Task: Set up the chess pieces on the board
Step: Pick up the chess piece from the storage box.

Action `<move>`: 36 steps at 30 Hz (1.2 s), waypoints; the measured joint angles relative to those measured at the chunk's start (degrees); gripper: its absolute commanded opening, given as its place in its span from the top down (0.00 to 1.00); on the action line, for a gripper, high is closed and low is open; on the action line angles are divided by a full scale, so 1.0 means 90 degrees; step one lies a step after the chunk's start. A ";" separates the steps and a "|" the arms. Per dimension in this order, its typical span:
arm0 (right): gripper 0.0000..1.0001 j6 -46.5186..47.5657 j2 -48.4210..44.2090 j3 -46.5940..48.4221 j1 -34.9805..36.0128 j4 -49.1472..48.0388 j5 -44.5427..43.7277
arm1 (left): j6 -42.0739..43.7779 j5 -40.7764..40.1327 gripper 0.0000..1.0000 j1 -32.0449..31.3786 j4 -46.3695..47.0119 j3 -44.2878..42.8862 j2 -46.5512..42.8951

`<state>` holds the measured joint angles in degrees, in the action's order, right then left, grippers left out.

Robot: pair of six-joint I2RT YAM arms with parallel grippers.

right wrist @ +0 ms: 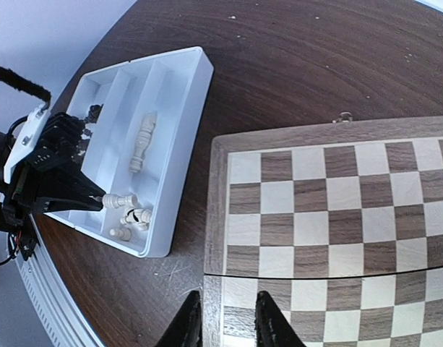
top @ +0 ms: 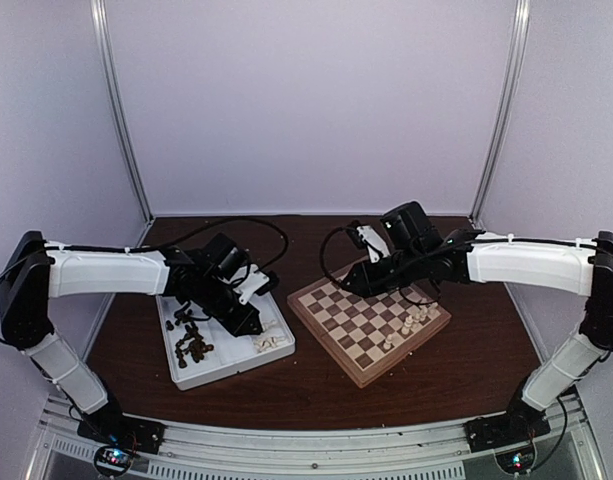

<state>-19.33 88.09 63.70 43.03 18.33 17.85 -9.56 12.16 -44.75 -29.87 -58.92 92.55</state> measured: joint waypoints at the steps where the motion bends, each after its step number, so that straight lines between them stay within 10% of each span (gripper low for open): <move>1: 0.74 0.0007 0.0051 0.0027 0.0049 -0.0066 0.0024 | -0.0034 0.0000 0.93 0.0000 0.0024 0.0049 -0.0075; 36: 0.55 0.0053 0.0658 0.0318 0.0653 -0.2217 0.1171 | -0.0646 0.1294 0.93 0.0272 0.0901 0.0818 -0.1632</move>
<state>-18.85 94.02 66.57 48.90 -1.63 28.38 -15.38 23.81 -42.30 -21.76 -51.55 77.87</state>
